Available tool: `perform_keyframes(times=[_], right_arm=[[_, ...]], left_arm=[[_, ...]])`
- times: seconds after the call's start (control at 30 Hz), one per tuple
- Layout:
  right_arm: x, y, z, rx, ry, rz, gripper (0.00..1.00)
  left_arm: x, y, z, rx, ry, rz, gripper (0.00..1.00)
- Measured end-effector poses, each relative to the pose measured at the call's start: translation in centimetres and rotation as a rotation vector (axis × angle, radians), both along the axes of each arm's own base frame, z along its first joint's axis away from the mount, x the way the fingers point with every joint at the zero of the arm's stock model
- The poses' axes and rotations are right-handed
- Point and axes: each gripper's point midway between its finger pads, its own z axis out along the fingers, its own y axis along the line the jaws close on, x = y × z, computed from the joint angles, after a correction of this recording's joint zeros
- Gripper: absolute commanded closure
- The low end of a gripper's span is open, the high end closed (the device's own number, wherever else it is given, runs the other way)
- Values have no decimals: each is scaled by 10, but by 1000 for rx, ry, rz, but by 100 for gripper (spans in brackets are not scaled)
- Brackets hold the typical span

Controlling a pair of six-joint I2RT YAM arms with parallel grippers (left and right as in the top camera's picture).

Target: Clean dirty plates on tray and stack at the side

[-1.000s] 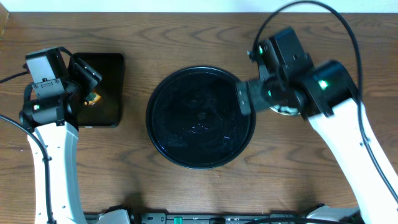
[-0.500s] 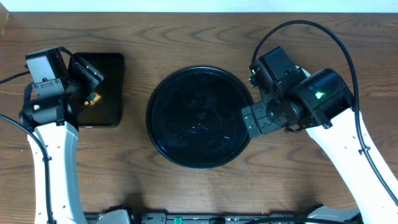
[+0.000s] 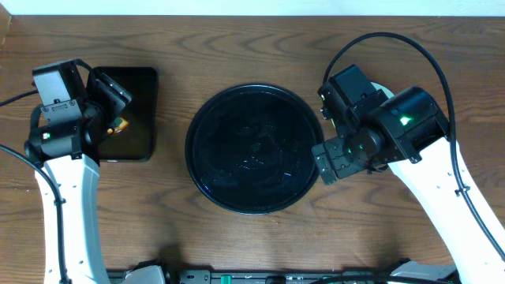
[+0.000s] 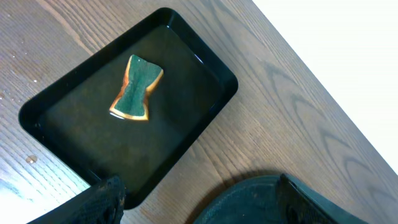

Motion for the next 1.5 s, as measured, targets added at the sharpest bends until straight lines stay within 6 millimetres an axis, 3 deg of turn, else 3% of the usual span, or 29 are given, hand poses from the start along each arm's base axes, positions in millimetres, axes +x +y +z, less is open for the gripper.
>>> perform_keyframes(times=[0.13,0.4,0.7,1.03,1.27,1.5], right_arm=[[8,2,1,-2,-35,22,1],[43,20,4,59,-223,152,1],[51,-6,-32,176,-403,91,1],[44,-39,-83,353,-637,20,1],[28,-49,-97,440,-880,55,1],[13,-55,-105,478,-1010,70,1]], left_arm=[[0,0,0,0,0,0,22],[0,0,0,0,0,0,22],[0,0,0,0,1,0,22],[0,0,0,-1,1,0,22],[0,0,0,-1,2,0,22],[0,0,0,-1,2,0,22]])
